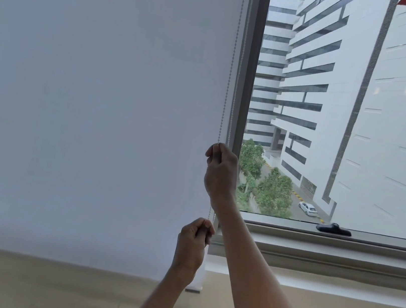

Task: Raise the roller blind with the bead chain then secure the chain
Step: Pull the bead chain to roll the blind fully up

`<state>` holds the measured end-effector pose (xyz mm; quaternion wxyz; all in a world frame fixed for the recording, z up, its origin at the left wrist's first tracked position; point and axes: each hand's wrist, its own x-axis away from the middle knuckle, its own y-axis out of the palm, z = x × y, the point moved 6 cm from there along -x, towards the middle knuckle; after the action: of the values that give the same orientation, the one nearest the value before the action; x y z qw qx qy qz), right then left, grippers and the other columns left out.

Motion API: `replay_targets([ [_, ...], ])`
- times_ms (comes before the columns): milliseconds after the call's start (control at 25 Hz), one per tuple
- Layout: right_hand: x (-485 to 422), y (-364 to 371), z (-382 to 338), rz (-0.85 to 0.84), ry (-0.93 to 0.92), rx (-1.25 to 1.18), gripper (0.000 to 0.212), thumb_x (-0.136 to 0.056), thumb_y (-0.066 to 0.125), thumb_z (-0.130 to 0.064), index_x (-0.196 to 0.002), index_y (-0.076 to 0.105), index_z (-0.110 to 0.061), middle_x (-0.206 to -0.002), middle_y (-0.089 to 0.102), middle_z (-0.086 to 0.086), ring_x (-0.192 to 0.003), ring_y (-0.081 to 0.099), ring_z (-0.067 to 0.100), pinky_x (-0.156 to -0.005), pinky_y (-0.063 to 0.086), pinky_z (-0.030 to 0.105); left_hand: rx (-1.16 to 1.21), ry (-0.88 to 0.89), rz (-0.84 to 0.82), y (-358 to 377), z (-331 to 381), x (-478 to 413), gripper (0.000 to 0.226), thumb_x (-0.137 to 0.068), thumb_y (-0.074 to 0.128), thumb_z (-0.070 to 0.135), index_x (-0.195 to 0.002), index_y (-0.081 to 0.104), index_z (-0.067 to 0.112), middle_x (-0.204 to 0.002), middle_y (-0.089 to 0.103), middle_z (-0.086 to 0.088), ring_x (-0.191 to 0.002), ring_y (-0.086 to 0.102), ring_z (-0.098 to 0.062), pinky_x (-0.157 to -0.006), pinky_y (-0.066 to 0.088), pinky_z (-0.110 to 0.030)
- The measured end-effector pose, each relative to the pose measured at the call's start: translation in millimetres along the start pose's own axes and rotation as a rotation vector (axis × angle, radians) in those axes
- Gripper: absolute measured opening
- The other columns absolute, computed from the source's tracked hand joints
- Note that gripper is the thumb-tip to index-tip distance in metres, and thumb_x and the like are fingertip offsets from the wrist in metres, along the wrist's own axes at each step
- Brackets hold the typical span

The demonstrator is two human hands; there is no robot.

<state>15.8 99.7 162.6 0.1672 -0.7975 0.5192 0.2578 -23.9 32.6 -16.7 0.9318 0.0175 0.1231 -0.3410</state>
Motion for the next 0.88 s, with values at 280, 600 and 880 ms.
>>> replay_targets([
  [280,21,-8,39,-0.027,0.059,0.069,0.033,-0.105,0.045,-0.005,-0.074,0.058,-0.007,-0.065,0.049,0.002,-0.051,0.035,0.007,-0.05,0.03,0.023,-0.19,0.016,0.179,-26,39,-26,0.046,-0.116,0.033,0.033,-0.156,0.05,0.02,-0.159,0.058,-0.003,-0.147,0.055,-0.022,-0.127,0.038,-0.042],
  [600,60,-1,89,-0.078,0.138,0.113,0.035,-0.101,0.043,-0.003,-0.07,0.051,-0.016,-0.064,0.047,0.003,-0.056,0.036,0.013,-0.055,0.03,0.036,-0.086,0.372,0.156,-27,193,-77,0.045,-0.11,0.039,0.025,-0.147,0.061,0.015,-0.142,0.072,-0.005,-0.129,0.069,-0.02,-0.117,0.05,-0.043],
  [880,88,4,117,-0.113,0.187,0.136,0.035,-0.099,0.043,0.002,-0.07,0.051,-0.016,-0.059,0.043,-0.008,-0.057,0.033,0.011,-0.056,0.027,0.034,0.27,0.388,-0.081,-16,306,-114,0.038,-0.116,0.036,0.021,-0.125,0.066,0.0,-0.104,0.076,-0.012,-0.083,0.068,-0.022,-0.073,0.055,-0.031],
])
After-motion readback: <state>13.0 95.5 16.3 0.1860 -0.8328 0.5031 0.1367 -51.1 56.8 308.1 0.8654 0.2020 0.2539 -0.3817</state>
